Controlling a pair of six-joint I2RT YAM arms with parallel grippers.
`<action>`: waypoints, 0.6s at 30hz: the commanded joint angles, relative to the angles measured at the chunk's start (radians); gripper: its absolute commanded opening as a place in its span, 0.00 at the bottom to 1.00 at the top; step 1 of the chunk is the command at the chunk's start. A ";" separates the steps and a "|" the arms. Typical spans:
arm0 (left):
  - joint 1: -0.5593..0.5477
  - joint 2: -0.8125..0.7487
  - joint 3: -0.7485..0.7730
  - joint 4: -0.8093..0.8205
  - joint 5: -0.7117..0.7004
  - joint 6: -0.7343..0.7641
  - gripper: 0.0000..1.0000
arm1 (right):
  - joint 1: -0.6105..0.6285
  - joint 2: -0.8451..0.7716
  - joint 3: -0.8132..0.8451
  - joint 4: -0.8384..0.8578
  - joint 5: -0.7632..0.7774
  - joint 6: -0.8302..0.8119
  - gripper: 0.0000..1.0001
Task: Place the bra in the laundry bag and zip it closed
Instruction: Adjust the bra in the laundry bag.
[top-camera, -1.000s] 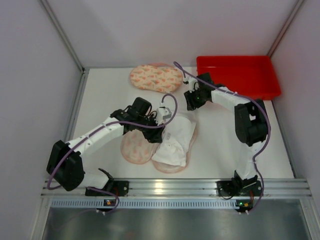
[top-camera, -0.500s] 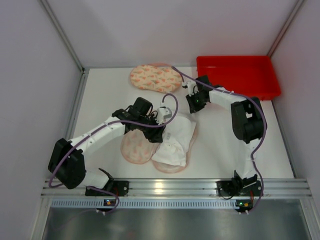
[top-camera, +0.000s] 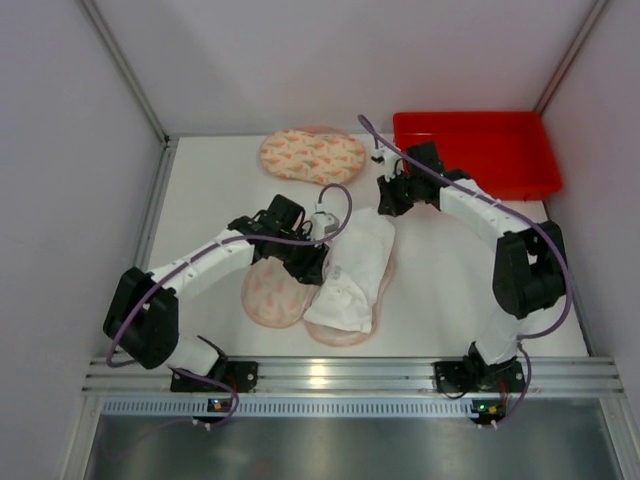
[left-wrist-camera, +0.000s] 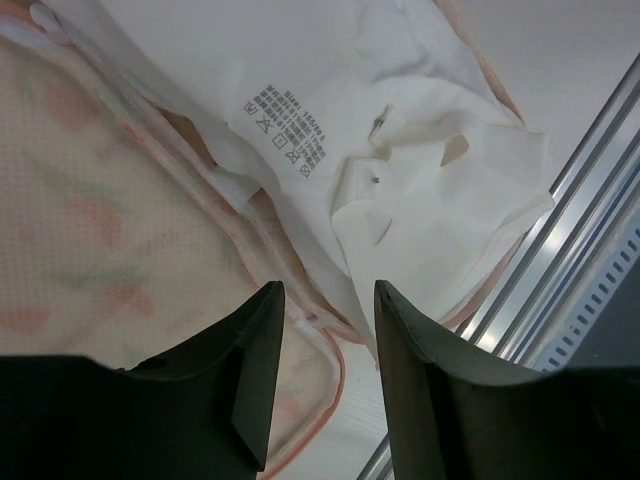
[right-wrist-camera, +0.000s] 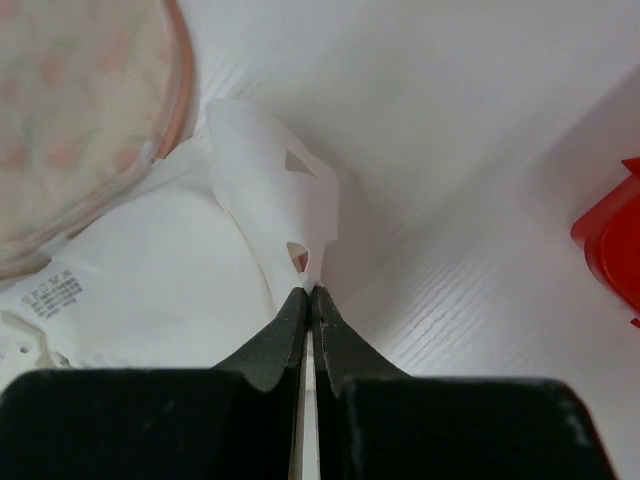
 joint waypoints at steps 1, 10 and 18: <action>0.029 0.054 -0.013 0.030 0.013 -0.100 0.47 | 0.046 -0.082 -0.065 0.033 -0.051 -0.051 0.00; 0.257 0.163 -0.003 0.050 0.100 -0.209 0.45 | 0.180 -0.219 -0.280 0.062 -0.083 -0.169 0.00; 0.287 0.192 0.007 0.050 0.128 -0.220 0.44 | 0.295 -0.234 -0.354 0.067 -0.046 -0.219 0.25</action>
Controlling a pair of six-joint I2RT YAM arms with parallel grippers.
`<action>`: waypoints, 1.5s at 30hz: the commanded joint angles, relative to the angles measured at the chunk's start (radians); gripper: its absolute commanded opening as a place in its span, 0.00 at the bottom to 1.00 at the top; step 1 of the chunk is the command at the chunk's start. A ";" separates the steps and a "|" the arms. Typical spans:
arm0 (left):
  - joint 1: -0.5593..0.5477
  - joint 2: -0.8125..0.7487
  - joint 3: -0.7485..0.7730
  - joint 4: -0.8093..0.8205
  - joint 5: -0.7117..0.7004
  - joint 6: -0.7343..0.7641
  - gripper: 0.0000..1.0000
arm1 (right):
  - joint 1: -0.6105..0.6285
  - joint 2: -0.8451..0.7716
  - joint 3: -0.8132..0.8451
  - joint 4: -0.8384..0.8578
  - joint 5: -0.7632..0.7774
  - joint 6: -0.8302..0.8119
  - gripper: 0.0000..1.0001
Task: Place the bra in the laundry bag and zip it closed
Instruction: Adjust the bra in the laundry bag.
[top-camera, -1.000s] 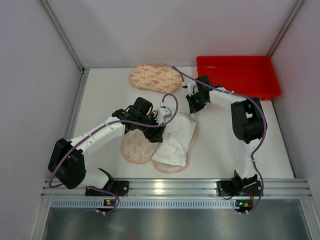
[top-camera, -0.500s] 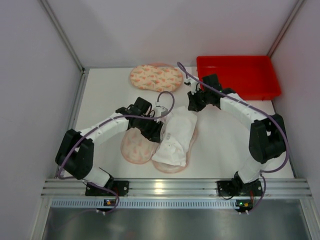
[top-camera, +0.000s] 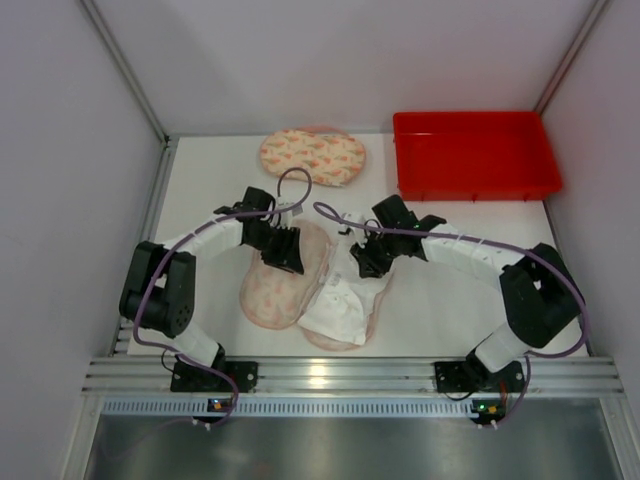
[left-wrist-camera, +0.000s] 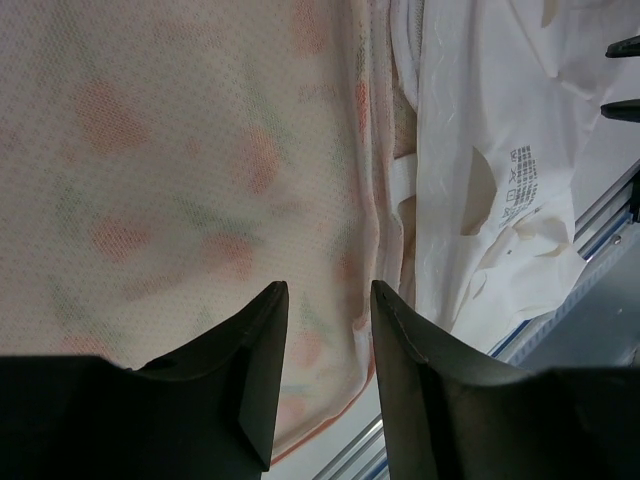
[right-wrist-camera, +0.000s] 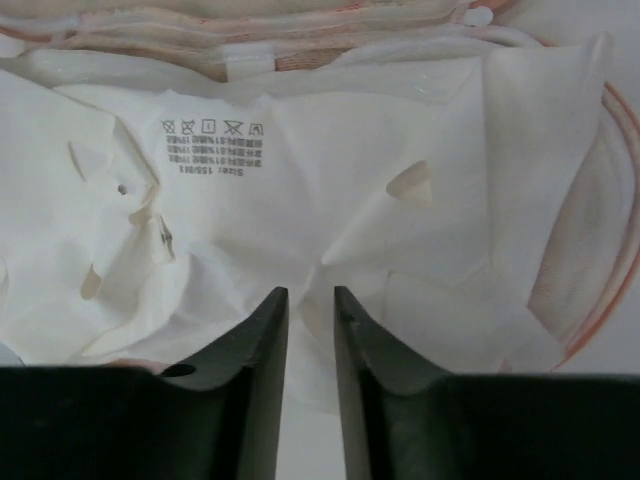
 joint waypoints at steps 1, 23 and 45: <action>0.000 0.002 0.017 0.036 0.039 -0.017 0.44 | 0.023 -0.035 0.008 0.031 0.002 -0.038 0.31; 0.002 -0.015 0.023 0.043 0.034 0.002 0.44 | -0.245 0.069 0.133 0.012 -0.041 0.464 0.44; 0.003 -0.023 0.012 0.052 0.040 -0.007 0.44 | -0.245 0.172 0.128 0.035 -0.011 0.445 0.37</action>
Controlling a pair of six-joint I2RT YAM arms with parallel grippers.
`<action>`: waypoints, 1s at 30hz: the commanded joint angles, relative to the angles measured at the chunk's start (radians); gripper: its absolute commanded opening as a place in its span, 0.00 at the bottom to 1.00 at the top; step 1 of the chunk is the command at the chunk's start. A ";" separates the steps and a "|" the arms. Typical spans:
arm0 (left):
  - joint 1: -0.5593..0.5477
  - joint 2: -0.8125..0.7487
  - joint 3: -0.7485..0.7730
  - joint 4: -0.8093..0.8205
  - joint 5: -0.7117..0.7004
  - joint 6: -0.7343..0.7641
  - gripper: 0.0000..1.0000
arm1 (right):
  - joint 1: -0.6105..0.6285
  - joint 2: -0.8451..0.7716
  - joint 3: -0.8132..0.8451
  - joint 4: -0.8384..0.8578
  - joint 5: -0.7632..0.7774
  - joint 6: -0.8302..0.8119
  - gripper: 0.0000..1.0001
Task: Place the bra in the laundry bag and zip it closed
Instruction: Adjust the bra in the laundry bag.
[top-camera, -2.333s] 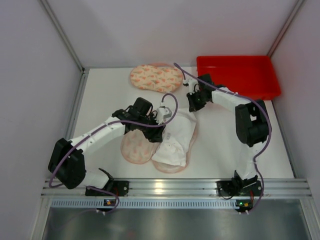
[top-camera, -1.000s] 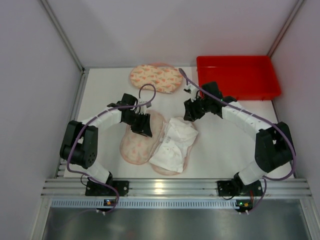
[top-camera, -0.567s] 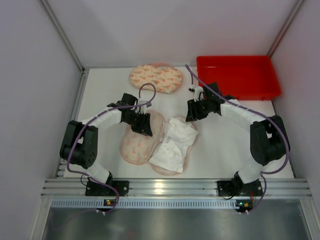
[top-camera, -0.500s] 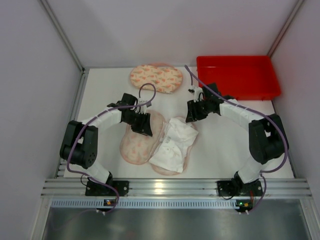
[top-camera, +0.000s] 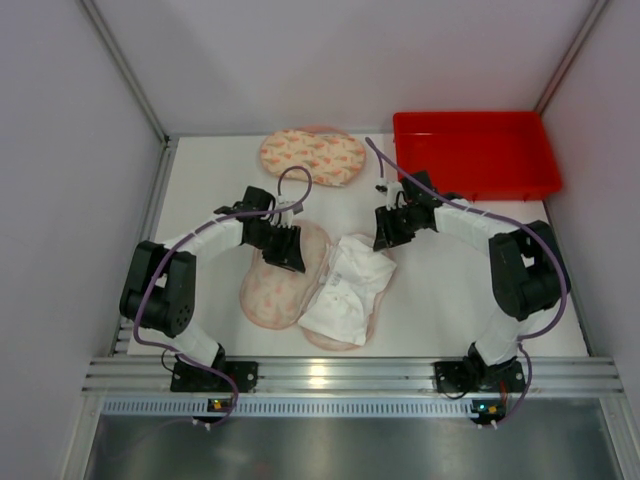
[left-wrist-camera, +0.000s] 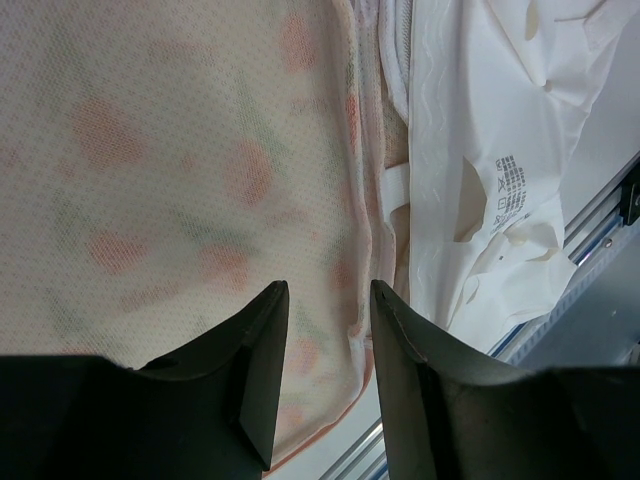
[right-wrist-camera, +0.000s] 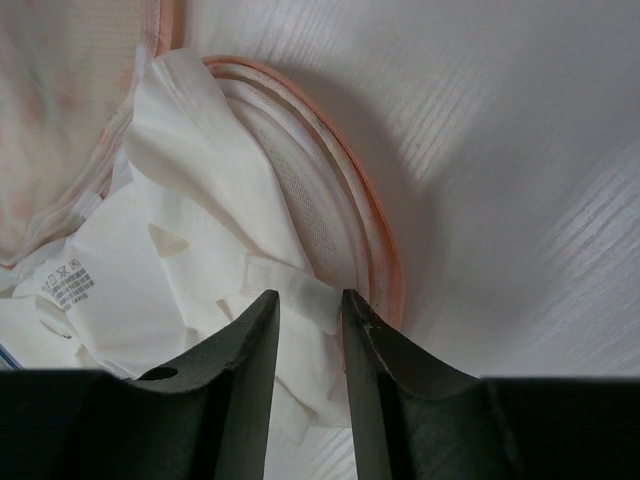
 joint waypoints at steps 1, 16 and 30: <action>0.004 -0.029 0.012 0.031 0.019 0.003 0.44 | 0.001 0.008 0.009 0.025 -0.006 -0.003 0.31; 0.054 -0.051 0.009 0.031 0.017 -0.011 0.44 | 0.024 -0.144 0.030 0.044 -0.234 -0.017 0.00; 0.153 -0.069 0.015 0.011 0.020 0.017 0.45 | 0.294 -0.095 -0.008 -0.011 -0.287 -0.136 0.11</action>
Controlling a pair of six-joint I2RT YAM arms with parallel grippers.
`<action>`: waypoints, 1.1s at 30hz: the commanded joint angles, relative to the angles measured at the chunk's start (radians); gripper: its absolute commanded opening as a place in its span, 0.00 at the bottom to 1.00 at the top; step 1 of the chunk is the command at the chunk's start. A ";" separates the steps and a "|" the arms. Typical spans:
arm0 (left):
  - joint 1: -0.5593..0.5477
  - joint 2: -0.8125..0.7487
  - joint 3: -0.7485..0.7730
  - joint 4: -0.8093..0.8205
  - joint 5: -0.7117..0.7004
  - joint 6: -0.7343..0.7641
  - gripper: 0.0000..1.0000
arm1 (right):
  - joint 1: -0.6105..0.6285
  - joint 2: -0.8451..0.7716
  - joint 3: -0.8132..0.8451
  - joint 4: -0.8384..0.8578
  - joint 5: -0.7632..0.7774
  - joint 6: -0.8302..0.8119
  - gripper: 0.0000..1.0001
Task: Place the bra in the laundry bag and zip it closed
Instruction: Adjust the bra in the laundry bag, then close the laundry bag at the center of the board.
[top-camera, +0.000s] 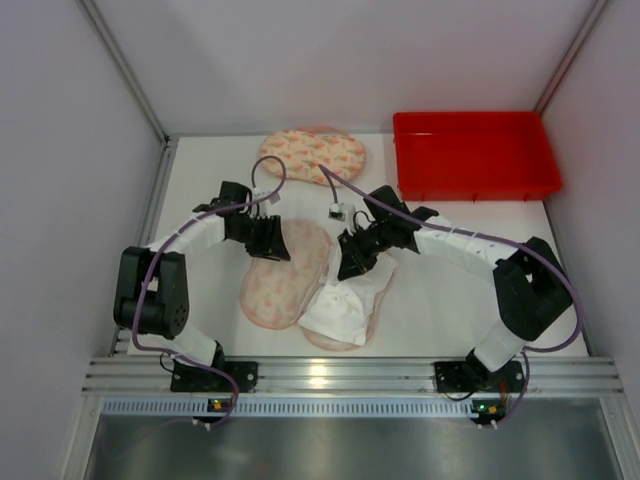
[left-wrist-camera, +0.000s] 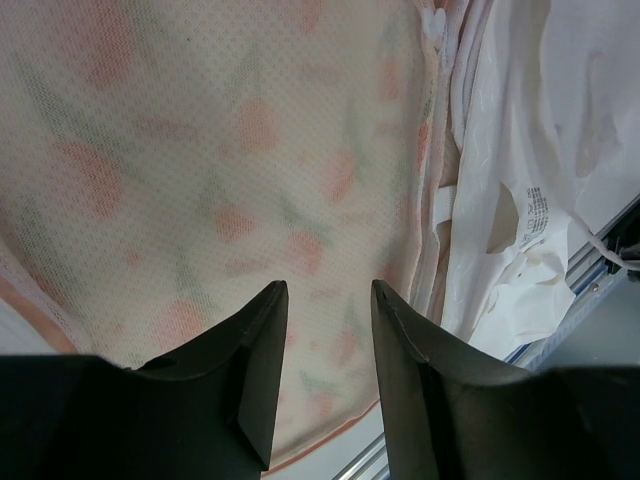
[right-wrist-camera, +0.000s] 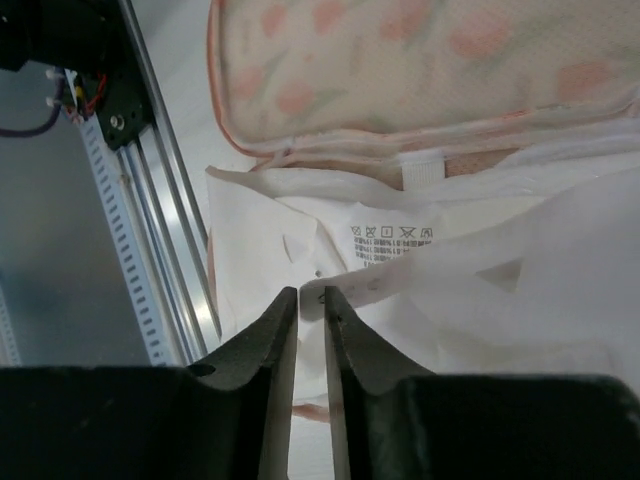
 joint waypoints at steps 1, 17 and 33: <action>0.004 -0.044 0.015 0.002 0.001 0.021 0.45 | 0.033 0.027 0.012 -0.033 0.002 -0.062 0.20; 0.231 0.013 0.101 -0.217 -0.219 0.260 0.47 | -0.393 -0.168 -0.127 -0.029 0.043 0.141 0.65; 0.242 0.274 0.133 -0.257 0.010 0.377 0.37 | -0.505 -0.273 -0.292 0.014 0.006 0.197 0.88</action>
